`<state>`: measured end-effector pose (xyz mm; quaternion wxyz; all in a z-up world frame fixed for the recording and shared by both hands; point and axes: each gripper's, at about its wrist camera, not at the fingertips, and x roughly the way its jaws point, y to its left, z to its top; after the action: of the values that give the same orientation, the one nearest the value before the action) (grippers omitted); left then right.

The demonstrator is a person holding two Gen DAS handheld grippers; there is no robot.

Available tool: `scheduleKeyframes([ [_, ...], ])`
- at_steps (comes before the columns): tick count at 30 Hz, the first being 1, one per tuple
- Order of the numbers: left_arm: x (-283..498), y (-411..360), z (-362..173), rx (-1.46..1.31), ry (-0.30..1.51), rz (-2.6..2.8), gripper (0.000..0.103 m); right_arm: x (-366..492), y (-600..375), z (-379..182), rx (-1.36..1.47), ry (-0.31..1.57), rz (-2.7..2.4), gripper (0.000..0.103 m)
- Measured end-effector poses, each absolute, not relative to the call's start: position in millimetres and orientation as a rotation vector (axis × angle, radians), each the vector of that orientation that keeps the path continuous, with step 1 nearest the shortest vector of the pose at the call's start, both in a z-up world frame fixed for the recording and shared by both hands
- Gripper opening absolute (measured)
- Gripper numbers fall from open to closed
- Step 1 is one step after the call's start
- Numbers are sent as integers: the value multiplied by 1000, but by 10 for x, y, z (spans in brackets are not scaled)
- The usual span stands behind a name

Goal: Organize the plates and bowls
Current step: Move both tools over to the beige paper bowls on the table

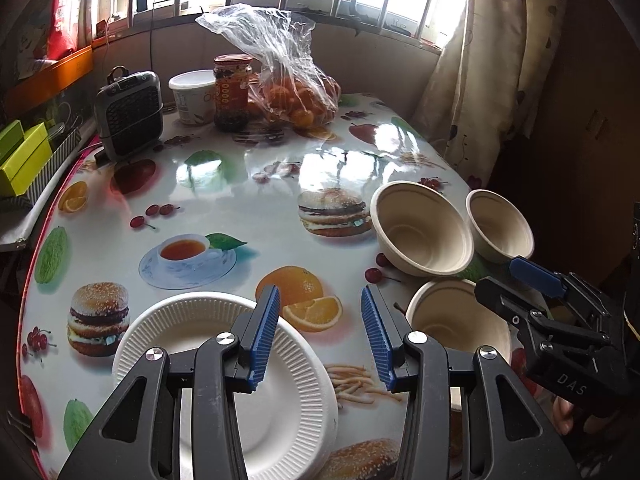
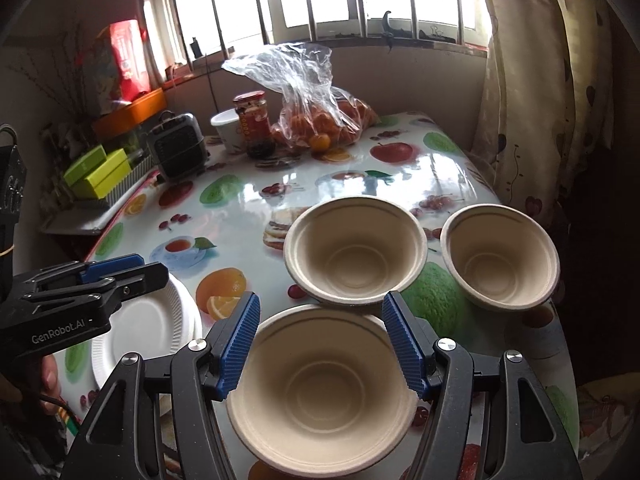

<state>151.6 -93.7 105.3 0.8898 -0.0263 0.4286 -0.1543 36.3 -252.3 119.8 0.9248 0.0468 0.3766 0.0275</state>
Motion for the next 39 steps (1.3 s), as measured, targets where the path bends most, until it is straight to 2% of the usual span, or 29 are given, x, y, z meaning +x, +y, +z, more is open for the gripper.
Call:
scheduleKeyframes([
  [13, 1862, -1296, 1090, -55, 902, -368, 44, 437, -2985, 1148, 153, 761, 11, 64],
  [22, 2158, -1463, 921, -89, 975, -380, 44, 543, -3159, 1052, 190, 773, 10, 62],
  [27, 2283, -1542, 839, -90, 1005, -384, 44, 616, -3209, 992, 205, 792, 22, 52],
  [34, 2411, -1616, 817, -82, 1012, -381, 43, 736, -3284, 942, 244, 809, 41, 43],
  [39, 2514, -1630, 726, -100, 1050, -387, 38, 808, -3292, 900, 250, 826, 54, 37],
])
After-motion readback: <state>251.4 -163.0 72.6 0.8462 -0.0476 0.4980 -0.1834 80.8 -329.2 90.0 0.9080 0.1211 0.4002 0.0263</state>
